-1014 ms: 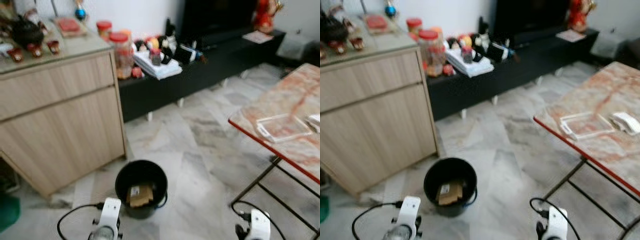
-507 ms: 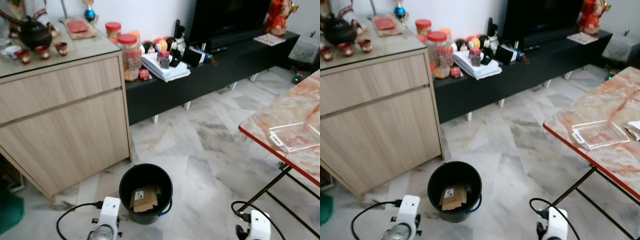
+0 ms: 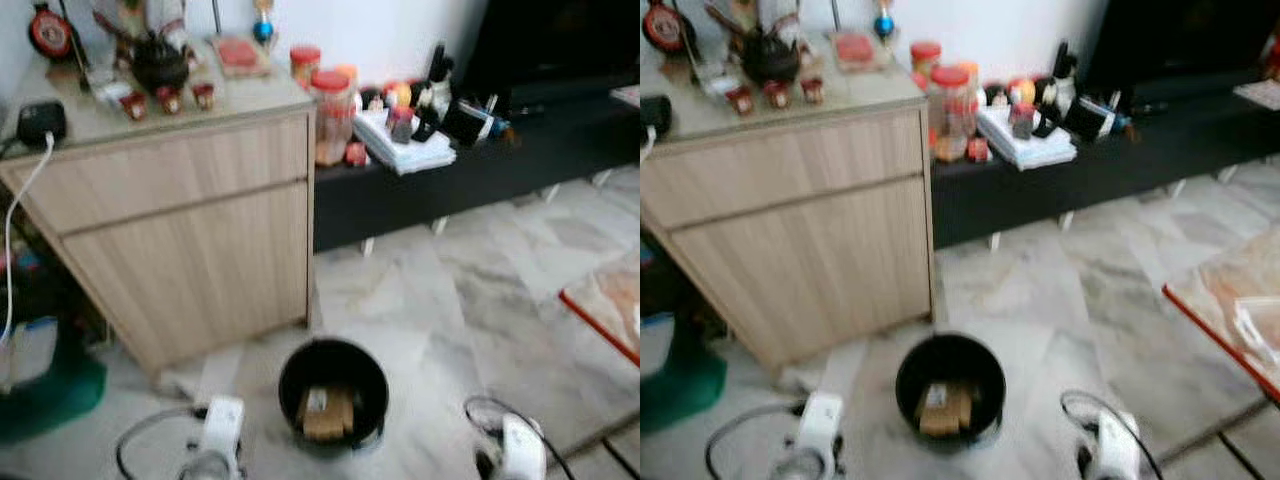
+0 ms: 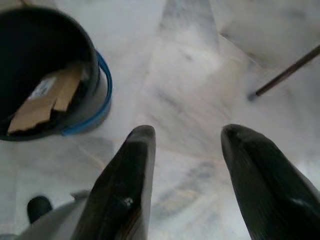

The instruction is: Picking trash to rubbish bin

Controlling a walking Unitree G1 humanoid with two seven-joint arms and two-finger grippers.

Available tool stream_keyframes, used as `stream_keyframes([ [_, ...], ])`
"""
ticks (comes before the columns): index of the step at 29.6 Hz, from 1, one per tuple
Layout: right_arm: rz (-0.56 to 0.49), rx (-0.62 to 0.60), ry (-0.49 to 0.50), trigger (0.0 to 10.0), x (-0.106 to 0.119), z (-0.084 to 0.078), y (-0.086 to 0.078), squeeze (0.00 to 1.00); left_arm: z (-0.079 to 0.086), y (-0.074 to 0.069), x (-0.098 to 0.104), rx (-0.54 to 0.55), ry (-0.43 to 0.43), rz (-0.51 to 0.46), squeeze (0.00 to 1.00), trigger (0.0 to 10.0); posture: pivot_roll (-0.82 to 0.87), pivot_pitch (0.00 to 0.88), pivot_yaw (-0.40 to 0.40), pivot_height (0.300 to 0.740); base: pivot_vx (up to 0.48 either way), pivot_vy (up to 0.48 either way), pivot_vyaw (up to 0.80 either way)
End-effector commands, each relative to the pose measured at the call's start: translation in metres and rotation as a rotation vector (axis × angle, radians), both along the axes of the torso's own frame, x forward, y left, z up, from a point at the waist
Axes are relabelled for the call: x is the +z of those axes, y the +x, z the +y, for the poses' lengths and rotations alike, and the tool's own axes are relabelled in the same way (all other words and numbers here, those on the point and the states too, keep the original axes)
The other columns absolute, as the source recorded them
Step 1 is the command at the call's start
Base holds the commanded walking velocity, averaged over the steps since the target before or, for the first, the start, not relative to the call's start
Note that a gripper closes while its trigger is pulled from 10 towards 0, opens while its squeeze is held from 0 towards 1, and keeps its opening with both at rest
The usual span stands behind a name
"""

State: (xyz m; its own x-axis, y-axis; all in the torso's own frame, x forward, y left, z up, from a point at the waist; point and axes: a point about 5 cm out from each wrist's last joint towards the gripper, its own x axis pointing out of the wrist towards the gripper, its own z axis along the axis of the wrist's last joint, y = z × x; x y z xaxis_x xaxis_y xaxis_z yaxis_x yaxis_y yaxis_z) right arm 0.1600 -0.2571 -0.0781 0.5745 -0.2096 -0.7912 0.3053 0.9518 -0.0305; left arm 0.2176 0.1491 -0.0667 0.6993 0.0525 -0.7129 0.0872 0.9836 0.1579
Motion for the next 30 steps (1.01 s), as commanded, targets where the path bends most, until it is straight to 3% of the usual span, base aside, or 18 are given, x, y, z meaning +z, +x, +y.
stream_keyframes([
  [1, -0.020, -0.005, 0.008, 10.0, 0.0021, 0.0032, 0.0071, 0.00, 0.0007, -0.0081, -0.0052, -0.004, 0.001, 0.037, 0.00, 10.0, -0.06, 0.040, -0.072, 0.740, 0.244, 0.000, 0.00],
  [5, -0.028, -0.033, 0.014, 10.0, 0.0028, 0.0015, 0.0077, 0.00, 0.0008, -0.0083, -0.0053, -0.006, 0.002, 0.037, 0.00, 10.0, -0.06, 0.040, -0.072, 0.740, 0.243, 0.000, 0.00],
  [11, -0.042, -0.032, 0.018, 10.0, 0.0042, 0.0014, 0.0101, 0.00, 0.0005, -0.0085, -0.0054, -0.013, 0.003, 0.038, 0.00, 10.0, -0.06, 0.033, -0.070, 0.740, 0.245, 0.000, -0.80],
  [30, -0.056, -0.032, 0.017, 10.0, 0.0054, 0.0018, 0.0125, 0.00, -0.0013, -0.0026, -0.0018, -0.025, 0.006, 0.012, 0.00, 10.0, -0.06, 0.039, -0.078, 0.740, 0.246, 0.000, 0.00],
])
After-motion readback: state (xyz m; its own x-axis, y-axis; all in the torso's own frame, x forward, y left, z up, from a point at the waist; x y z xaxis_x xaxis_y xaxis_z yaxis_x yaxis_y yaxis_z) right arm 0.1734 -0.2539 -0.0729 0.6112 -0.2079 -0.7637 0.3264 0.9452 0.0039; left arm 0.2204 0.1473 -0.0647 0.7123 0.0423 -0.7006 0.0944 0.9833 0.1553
